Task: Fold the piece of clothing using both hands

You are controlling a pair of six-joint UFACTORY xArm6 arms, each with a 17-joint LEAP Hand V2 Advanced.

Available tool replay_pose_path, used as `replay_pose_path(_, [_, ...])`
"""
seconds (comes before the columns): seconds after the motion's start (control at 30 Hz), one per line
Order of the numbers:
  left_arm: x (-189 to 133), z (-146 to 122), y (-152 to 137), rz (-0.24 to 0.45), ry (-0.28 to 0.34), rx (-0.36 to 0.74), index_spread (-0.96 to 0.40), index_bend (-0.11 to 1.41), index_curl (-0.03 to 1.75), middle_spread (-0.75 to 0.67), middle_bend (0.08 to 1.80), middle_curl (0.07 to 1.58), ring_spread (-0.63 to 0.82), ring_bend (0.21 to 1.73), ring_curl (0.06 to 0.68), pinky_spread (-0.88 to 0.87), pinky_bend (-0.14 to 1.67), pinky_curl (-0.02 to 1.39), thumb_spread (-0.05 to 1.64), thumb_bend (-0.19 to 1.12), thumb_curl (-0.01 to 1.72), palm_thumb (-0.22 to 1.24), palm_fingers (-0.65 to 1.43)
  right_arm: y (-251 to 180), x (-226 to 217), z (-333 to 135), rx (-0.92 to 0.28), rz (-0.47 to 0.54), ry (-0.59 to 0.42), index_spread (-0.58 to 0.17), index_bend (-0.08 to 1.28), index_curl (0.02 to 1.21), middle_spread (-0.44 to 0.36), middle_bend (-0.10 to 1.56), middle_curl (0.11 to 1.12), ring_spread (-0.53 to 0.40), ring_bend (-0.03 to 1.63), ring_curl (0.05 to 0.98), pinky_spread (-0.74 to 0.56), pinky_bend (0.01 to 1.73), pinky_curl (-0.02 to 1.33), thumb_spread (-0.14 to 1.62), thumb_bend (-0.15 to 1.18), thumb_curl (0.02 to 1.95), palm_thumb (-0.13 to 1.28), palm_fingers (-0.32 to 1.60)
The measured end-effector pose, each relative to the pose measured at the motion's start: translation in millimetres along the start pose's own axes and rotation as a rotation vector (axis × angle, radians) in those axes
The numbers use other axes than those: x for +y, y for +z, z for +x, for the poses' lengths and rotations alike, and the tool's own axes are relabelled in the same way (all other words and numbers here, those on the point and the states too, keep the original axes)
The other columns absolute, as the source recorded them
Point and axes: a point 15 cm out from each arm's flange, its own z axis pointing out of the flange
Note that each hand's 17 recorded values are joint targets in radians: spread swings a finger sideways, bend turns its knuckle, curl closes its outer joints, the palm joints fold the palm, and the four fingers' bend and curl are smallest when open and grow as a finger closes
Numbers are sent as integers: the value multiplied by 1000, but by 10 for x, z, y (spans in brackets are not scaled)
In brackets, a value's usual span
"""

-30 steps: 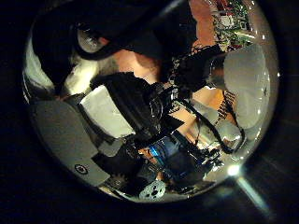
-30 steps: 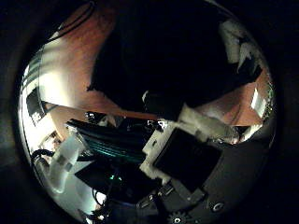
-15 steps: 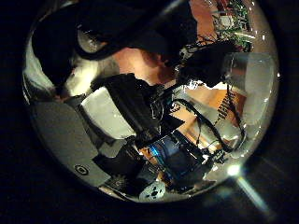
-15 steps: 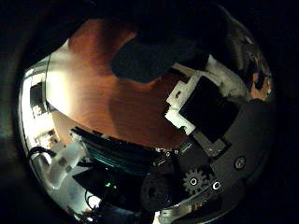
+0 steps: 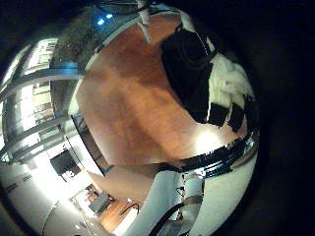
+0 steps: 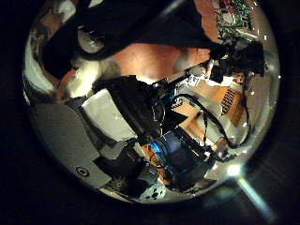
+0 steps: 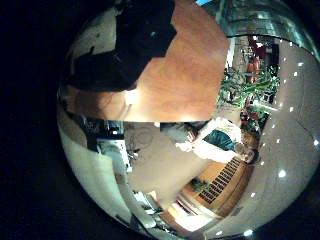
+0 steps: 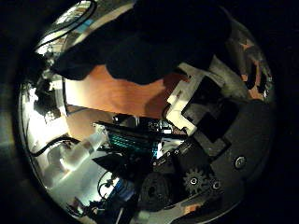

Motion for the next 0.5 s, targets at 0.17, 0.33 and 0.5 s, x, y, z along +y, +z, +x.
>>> replay_pose_path(0.17, [225, 26, 14, -8, 16, 5, -722, 347, 1019, -508, 1027, 788, -417, 1314, 521, -607, 1096, 706, 1549, 879, 1122, 283, 1127, -178, 75, 22, -13, -4, -2, -427, 871, 1159, -209, 1164, 997, -231, 1333, 770, -211, 1290, 806, 1197, -3, 593, 974, 1081])
replay_pose_path(0.33, [419, 17, -58, -30, 18, 19, -725, 350, 1018, -510, 1037, 787, -416, 1313, 521, -610, 1094, 702, 1540, 874, 1129, 281, 1148, -414, 124, 68, -11, -13, -6, -416, 868, 1158, -200, 1170, 983, -231, 1331, 775, -210, 1285, 818, 1203, -13, 603, 958, 1084])
replay_pose_path(0.5, [404, -62, -295, 17, -2, 12, -727, 359, 1016, -505, 1043, 786, -412, 1321, 523, -612, 1093, 700, 1534, 872, 1135, 281, 1151, -655, -12, 120, -5, 3, -5, -405, 854, 1154, -193, 1173, 970, -228, 1330, 775, -216, 1276, 824, 1207, -12, 609, 940, 1083])
